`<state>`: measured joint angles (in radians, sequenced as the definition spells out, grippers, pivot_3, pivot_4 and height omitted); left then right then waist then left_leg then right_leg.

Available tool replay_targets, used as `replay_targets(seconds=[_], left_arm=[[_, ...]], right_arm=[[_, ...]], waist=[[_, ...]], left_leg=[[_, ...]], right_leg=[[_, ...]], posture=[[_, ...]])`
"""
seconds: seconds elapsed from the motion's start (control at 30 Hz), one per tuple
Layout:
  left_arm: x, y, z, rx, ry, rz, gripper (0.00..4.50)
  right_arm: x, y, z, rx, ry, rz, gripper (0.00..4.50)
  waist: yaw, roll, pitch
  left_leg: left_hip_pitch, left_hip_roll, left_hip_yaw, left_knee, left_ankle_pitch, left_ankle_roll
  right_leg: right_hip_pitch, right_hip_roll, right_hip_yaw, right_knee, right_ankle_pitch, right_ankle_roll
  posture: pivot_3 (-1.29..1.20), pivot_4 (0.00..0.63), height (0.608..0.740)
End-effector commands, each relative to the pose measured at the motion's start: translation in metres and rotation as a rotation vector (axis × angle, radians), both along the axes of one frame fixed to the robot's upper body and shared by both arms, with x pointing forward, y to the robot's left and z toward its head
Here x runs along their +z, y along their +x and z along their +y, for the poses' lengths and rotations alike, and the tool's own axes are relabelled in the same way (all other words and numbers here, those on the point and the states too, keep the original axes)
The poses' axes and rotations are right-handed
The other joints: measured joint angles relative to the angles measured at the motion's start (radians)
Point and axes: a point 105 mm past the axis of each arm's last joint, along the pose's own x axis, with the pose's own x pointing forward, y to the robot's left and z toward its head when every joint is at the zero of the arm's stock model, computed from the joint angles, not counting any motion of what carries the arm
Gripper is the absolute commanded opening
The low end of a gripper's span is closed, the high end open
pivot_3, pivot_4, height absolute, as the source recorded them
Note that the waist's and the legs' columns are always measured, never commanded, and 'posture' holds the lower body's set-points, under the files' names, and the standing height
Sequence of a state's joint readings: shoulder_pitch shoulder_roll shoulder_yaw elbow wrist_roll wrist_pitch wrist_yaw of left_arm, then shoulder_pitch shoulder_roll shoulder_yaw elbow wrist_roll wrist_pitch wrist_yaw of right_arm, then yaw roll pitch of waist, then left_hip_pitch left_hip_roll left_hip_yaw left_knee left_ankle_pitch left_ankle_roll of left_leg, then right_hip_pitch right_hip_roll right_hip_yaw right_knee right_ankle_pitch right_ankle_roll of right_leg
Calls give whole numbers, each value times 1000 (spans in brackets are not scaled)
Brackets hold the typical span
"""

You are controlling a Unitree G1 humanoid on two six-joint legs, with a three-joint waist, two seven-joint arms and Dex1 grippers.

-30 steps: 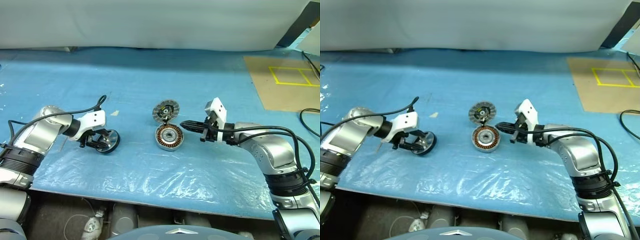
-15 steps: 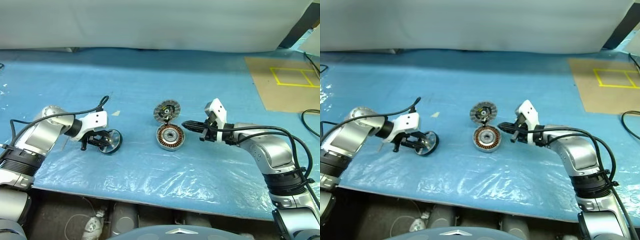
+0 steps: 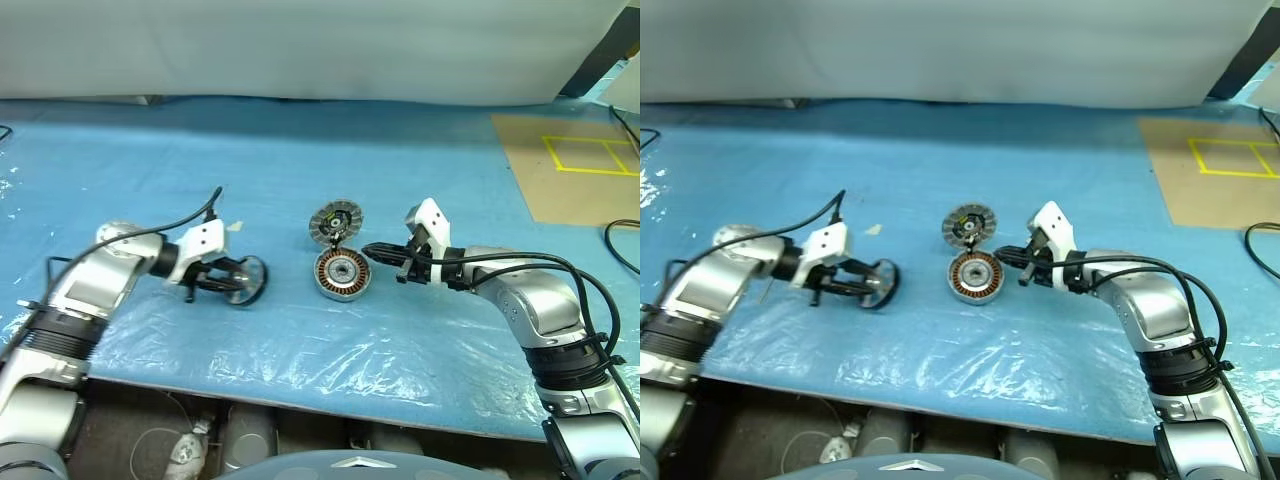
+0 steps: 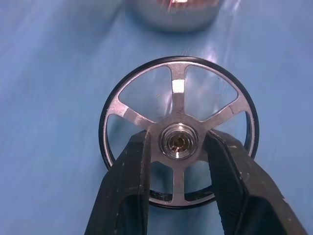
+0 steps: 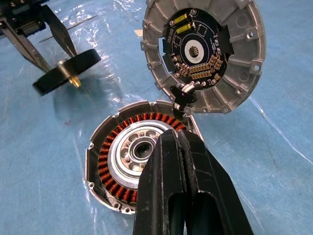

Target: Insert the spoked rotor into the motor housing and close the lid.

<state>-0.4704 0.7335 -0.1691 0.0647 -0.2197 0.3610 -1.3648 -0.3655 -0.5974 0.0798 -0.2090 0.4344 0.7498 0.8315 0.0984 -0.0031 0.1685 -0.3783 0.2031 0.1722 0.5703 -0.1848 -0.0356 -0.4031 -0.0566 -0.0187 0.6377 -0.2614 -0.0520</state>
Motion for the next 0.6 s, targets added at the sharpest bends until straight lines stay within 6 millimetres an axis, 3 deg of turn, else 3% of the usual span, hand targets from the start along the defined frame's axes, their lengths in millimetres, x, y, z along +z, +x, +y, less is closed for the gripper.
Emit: replay_targets(seconds=[0.03,0.3,0.6], left_arm=[[36,-5,-11,-11,-145,-42,1352],[40,1,-58,-81,-231,-89,1352],[26,22,-75,-116,-134,-100,1352]], right_arm=[[15,-1,-8,-24,34,-46,0],[14,-4,-21,-87,35,-40,0],[13,-7,-25,-120,23,-48,0]], waist=[[-3,0,0],[1,0,0],[-4,0,0]], left_leg=[[-1,1,0,0,0,0],[-2,1,-1,1,0,0],[-1,1,-1,1,0,0]], right_leg=[[-1,1,0,1,0,0],[-2,2,0,1,0,0],[-2,3,0,1,2,4]], posture=[[0,150,740],[0,150,740],[0,150,740]])
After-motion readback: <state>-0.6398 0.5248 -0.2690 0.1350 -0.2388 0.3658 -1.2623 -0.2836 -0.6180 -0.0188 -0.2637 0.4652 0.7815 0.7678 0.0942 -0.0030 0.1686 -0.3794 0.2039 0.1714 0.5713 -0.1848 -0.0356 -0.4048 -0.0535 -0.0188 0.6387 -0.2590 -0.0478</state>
